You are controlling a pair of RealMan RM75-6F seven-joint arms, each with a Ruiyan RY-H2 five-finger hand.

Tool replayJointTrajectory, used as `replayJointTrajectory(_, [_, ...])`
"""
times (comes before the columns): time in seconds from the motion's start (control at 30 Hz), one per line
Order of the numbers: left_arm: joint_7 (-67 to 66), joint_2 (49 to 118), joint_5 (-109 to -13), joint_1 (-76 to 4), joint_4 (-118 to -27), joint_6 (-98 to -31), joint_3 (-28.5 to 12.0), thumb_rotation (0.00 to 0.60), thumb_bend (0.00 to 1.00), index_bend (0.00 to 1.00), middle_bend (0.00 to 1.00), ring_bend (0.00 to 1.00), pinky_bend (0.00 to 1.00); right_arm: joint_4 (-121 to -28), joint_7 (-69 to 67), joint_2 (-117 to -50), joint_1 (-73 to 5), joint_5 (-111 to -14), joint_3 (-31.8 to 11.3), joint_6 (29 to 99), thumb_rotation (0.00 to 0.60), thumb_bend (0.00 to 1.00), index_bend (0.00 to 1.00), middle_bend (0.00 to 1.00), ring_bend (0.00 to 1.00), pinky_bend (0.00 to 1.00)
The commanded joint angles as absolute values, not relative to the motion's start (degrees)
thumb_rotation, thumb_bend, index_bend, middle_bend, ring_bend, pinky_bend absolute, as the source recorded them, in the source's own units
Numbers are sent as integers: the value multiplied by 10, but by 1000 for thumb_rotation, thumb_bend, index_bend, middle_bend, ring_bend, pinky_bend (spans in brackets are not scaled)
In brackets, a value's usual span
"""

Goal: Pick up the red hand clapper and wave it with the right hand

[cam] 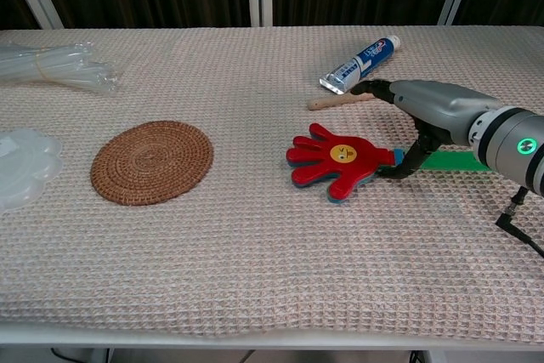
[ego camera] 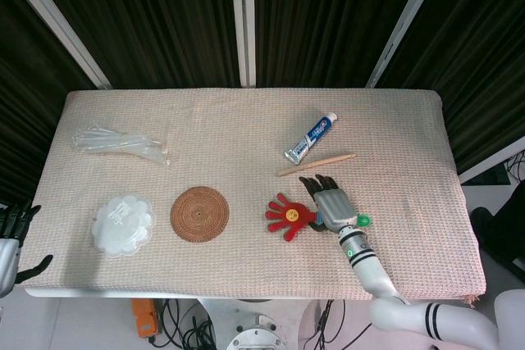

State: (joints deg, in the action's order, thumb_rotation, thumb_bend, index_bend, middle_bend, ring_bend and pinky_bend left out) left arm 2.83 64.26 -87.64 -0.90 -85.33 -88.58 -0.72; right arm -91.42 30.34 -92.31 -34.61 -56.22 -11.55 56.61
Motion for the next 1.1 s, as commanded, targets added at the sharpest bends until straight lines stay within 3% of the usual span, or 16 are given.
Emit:
replayJointTrajectory(0.03, [27, 642, -877, -9, -854, -886, -7, 600, 175, 108, 6, 0, 63, -947, 312, -892, -348, -552, -108, 563, 600, 83, 0, 0, 0, 0])
replayJointTrajectory(0.3, [20, 641, -878, -11, -860, -886, -8, 600, 175, 108, 6, 0, 63, -1018, 273, -816, -328, -578, -100, 587, 600, 53, 0, 0, 0, 0])
replayJointTrajectory(0.47, [14, 640, -877, -12, -866, -885, -9, 600, 175, 108, 6, 0, 64, -1032, 221, -764, -271, -689, -67, 672, 600, 82, 0, 0, 0, 0])
replayJointTrajectory(0.73, [-9, 637, -873, -13, -875, -886, -13, 600, 175, 108, 6, 0, 63, -915, 177, -736, -135, -835, 24, 861, 600, 147, 0, 0, 0, 0])
replayJointTrajectory(0.87, [-25, 636, -869, -14, -874, -883, -14, 600, 174, 108, 6, 0, 63, -849, 164, -758, -80, -841, 34, 927, 600, 157, 0, 0, 0, 0])
replayJointTrajectory(1.1, [-40, 642, -867, -17, -869, -881, -16, 600, 176, 108, 6, 0, 62, -791, 129, -778, -41, -833, 22, 953, 600, 163, 0, 0, 0, 0])
